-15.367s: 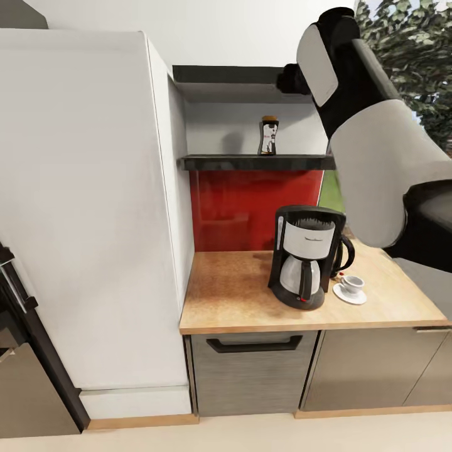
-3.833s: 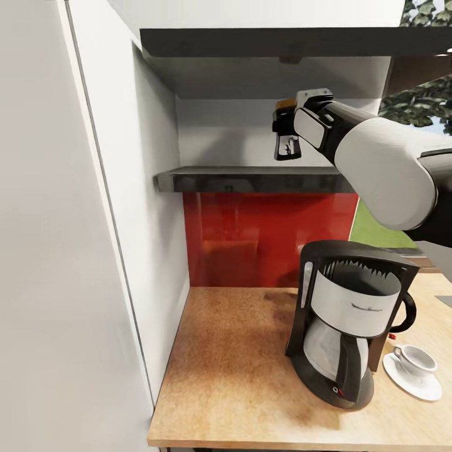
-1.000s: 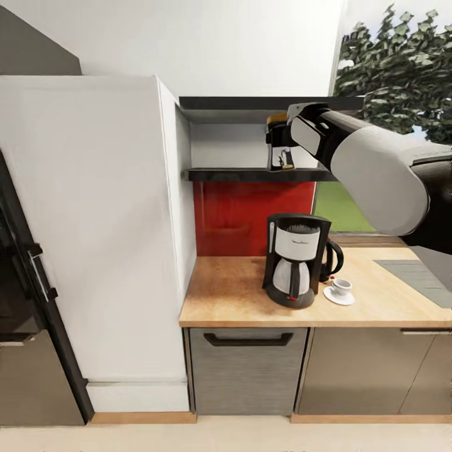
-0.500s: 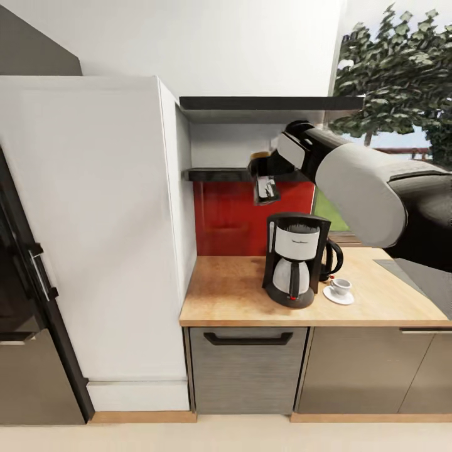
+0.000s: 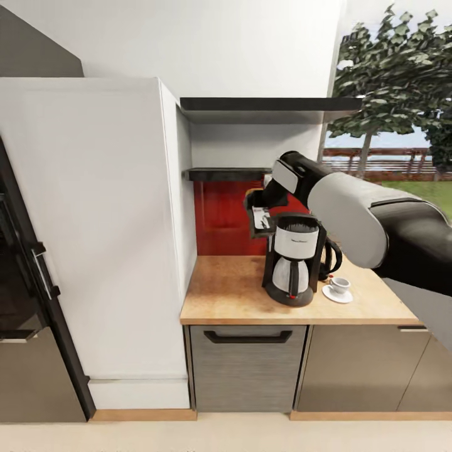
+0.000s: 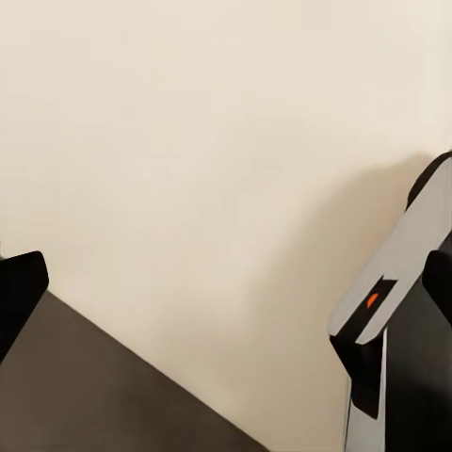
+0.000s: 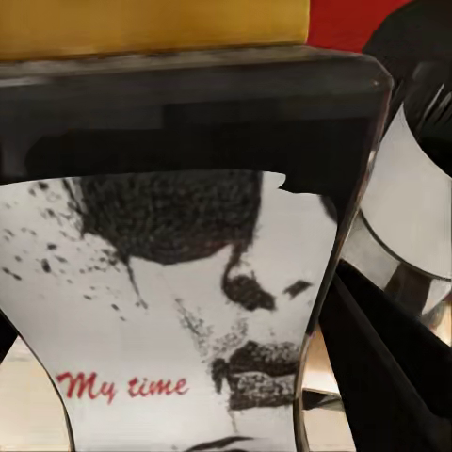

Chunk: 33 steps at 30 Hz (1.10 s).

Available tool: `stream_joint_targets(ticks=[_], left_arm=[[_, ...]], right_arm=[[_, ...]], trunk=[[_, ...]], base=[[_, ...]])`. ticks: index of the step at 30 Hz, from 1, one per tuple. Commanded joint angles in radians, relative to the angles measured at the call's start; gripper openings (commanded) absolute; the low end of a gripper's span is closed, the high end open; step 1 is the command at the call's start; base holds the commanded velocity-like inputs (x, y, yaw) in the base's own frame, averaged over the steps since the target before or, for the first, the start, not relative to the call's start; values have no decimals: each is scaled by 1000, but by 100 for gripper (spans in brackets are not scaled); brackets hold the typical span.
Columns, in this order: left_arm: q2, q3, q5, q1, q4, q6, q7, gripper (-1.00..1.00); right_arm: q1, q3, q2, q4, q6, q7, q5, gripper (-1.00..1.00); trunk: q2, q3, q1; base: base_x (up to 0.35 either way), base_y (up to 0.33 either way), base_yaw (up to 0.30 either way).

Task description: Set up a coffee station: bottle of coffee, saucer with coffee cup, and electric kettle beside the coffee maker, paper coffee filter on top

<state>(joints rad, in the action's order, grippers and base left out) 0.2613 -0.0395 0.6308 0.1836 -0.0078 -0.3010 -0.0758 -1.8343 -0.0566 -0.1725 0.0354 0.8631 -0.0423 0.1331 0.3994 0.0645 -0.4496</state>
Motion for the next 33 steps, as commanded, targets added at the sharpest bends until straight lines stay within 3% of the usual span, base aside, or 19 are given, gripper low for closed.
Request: stream_joint_targets(ticks=[1,7,8,9,11,12,15,33], left_arm=[[0,-8,10,1,-1,-1,-6,100],[0,-19,10,0,-1,-5,-6,100],[-1,-19,10,0,-1,-7,-6,100],[-1,-19,10,1,-1,-9,-6,100],[-1,-19,10,1,-1,-9,-6,100],[2,-22,10,1,-1,-9,-6,100],[4,-21,9,0,-3,-20,-6,100],[7,-19,9,0,-4,-31,-6,100]], right_arm=[[9,-5,-2,1,4,-5,11,-100],[84,-5,-2,1,-9,-5,11,-100],[114,-5,-2,1,-47,-4,11,-100],[184,-5,-2,1,-159,6,10,-100],[206,-5,-2,1,-192,8,10,-100],[313,-5,-2,1,-317,8,8,-100],[360,-5,-2,1,-408,11,3,-100],[487,-6,-2,1,-727,12,-8,-100]], trunk=[[1,0,0],[1,0,0],[1,0,0],[1,0,0],[1,0,0],[1,0,0],[1,0,0],[1,0,0]], base=[[0,0,0],[0,0,0],[0,0,0],[0,0,0],[0,0,0],[0,0,0],[0,0,0],[0,0,0]])
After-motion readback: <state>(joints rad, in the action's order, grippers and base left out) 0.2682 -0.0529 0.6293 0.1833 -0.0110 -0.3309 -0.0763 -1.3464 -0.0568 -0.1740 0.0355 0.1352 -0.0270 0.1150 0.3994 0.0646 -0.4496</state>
